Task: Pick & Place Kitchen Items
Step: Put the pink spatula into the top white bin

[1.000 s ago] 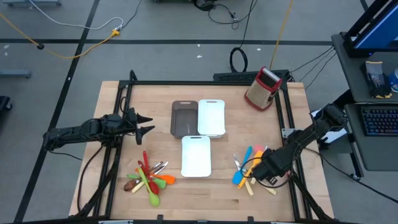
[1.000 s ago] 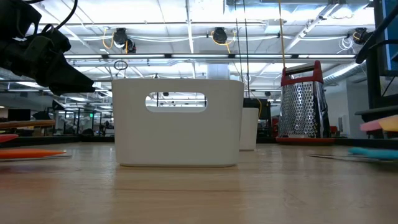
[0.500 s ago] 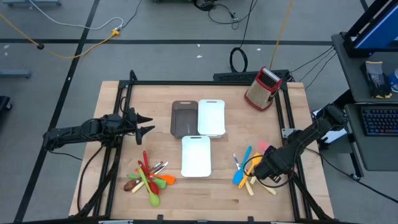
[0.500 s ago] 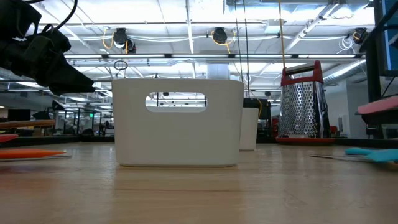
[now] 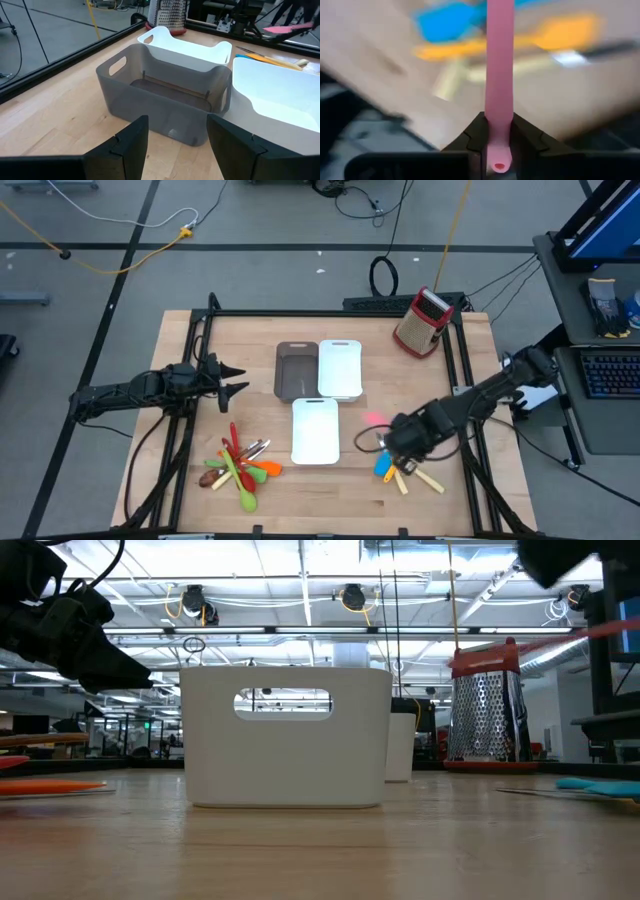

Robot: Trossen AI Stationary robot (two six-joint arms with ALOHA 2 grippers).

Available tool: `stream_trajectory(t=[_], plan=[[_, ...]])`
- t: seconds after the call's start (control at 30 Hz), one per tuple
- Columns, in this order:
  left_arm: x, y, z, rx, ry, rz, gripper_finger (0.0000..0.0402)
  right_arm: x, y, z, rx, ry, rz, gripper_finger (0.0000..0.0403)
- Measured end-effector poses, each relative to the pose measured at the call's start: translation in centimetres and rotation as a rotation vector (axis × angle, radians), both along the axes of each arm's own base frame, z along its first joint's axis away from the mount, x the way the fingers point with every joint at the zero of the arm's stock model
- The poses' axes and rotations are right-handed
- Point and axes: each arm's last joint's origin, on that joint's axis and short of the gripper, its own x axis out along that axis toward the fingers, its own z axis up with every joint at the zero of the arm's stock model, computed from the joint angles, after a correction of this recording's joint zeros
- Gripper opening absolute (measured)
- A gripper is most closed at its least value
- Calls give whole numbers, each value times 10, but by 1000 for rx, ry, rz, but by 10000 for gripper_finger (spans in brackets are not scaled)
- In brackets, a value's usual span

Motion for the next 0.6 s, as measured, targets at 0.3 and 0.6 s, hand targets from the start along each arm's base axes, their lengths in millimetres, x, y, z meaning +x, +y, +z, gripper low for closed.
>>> stream_trajectory(t=[0.3,0.6], plan=[[0,0,0,0,-1,0,207,50,-12,13,275,-369,-96,44],[0,0,1,-14,-11,-4,207,76,-46,26,483,-444,-326,44]])
